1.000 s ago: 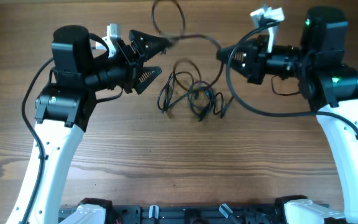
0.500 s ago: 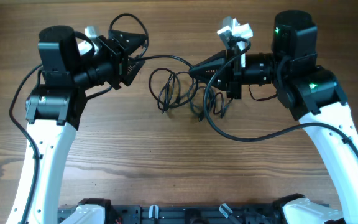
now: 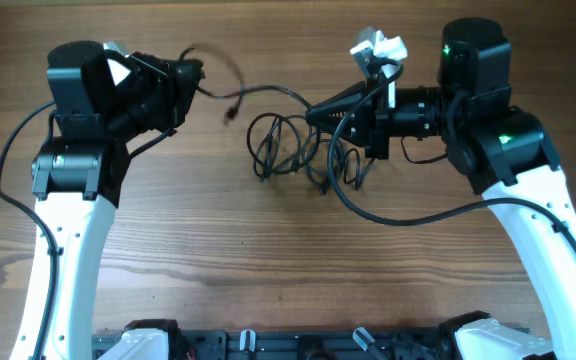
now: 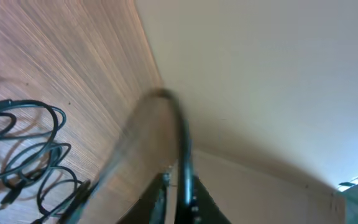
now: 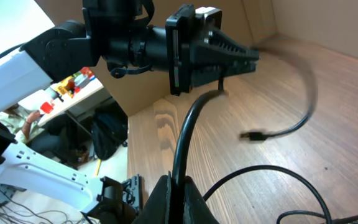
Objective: Untangle cables
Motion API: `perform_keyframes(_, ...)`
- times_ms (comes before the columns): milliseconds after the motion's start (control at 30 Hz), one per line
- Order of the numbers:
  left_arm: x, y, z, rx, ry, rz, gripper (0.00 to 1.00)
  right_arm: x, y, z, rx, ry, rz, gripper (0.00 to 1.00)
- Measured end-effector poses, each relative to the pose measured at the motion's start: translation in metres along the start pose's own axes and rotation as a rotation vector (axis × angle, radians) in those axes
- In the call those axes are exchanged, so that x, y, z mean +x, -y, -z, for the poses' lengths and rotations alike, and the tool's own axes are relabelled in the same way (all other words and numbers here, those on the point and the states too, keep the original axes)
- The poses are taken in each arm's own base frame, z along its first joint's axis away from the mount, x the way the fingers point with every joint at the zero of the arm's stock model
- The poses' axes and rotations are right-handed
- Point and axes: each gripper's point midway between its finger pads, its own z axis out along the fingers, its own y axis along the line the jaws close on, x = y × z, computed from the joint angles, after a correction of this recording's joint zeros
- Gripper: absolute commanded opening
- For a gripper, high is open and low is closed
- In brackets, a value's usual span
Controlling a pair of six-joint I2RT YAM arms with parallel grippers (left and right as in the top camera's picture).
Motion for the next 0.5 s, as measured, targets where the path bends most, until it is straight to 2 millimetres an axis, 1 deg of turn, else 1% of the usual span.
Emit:
perform_keyframes(67,-0.001,0.0,0.0,-0.001,0.005,-0.002,0.04,0.0,0.001,0.0,0.005,0.001,-0.011,0.08)
perform_keyframes(100,-0.001,-0.001,0.0,-0.004,0.005,-0.001,0.04,0.0,0.007,0.001,0.041,0.002,-0.041,0.13)
perform_keyframes(133,-0.001,-0.003,0.0,-0.011,0.004,0.003,0.04,-0.001,0.016,0.002,0.102,0.008,-0.078,0.18)
perform_keyframes(167,0.0,-0.005,0.0,-0.019,0.002,0.008,0.04,-0.001,0.031,0.004,0.19,0.018,-0.132,0.22)
perform_keyframes(200,0.0,-0.008,0.0,-0.032,0.002,0.015,0.04,-0.001,0.044,0.007,0.267,0.031,-0.181,0.33)
perform_keyframes(267,-0.002,-0.011,0.001,-0.045,0.012,0.021,0.04,-0.002,0.063,0.014,0.384,0.061,-0.269,0.34)
perform_keyframes(333,-0.006,-0.009,0.001,-0.036,0.028,0.017,0.04,-0.002,0.074,0.019,0.45,0.085,-0.328,0.35)
perform_keyframes(367,-0.014,-0.001,0.004,0.001,0.046,0.006,0.04,-0.002,0.076,0.02,0.464,0.09,-0.339,0.39)
perform_keyframes(400,-0.017,0.006,0.005,0.034,0.043,-0.005,0.04,-0.002,0.079,0.021,0.48,0.096,-0.35,0.56)
perform_keyframes(433,-0.021,0.025,0.011,0.117,0.031,-0.041,0.04,-0.002,0.08,0.022,0.488,0.101,-0.353,0.59)
perform_keyframes(467,-0.022,0.032,0.013,0.149,0.022,-0.048,0.04,-0.002,0.081,0.022,0.494,0.103,-0.358,0.63)
perform_keyframes(500,-0.02,0.045,0.016,0.203,0.005,-0.063,0.04,-0.003,0.081,0.023,0.495,0.106,-0.359,0.65)
